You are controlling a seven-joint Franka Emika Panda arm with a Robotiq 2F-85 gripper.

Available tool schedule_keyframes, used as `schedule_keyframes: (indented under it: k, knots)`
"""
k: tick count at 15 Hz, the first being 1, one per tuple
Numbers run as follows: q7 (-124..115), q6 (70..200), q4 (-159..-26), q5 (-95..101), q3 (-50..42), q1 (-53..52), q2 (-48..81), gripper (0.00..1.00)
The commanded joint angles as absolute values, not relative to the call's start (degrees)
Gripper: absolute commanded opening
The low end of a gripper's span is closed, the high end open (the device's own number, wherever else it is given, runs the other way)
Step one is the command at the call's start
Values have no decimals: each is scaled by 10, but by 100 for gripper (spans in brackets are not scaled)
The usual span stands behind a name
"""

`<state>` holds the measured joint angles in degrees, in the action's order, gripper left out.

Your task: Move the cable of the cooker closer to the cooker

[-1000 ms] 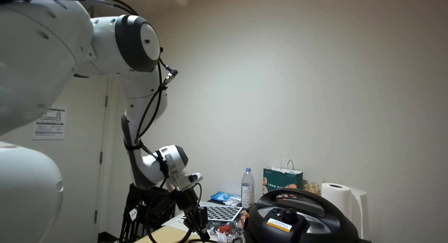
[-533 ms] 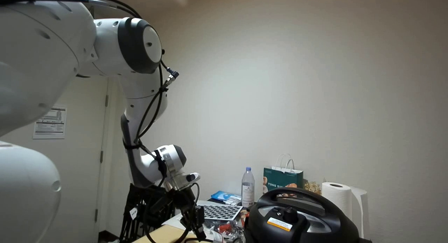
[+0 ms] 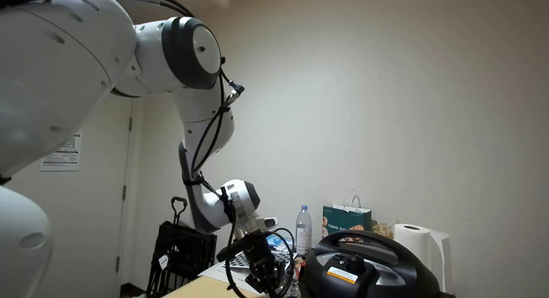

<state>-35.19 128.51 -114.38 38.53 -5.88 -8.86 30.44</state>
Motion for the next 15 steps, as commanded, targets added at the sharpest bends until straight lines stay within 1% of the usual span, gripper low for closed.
schedule_keyframes:
  k: [1, 4, 5, 8, 10, 15]
  knots:
    - [-335, 1285, -1142, 381, -64, -83, 306, 15]
    - [-325, 1285, -1141, 379, -64, -77, 309, 15]
    - [-325, 1285, -1141, 379, -63, -78, 309, 8]
    - [-313, 1250, -1114, 422, -74, -99, 330, 8]
    - [-342, 1209, -1072, 443, -82, -115, 356, 8]
    - [-416, 1156, -981, 426, -80, -127, 409, 8]
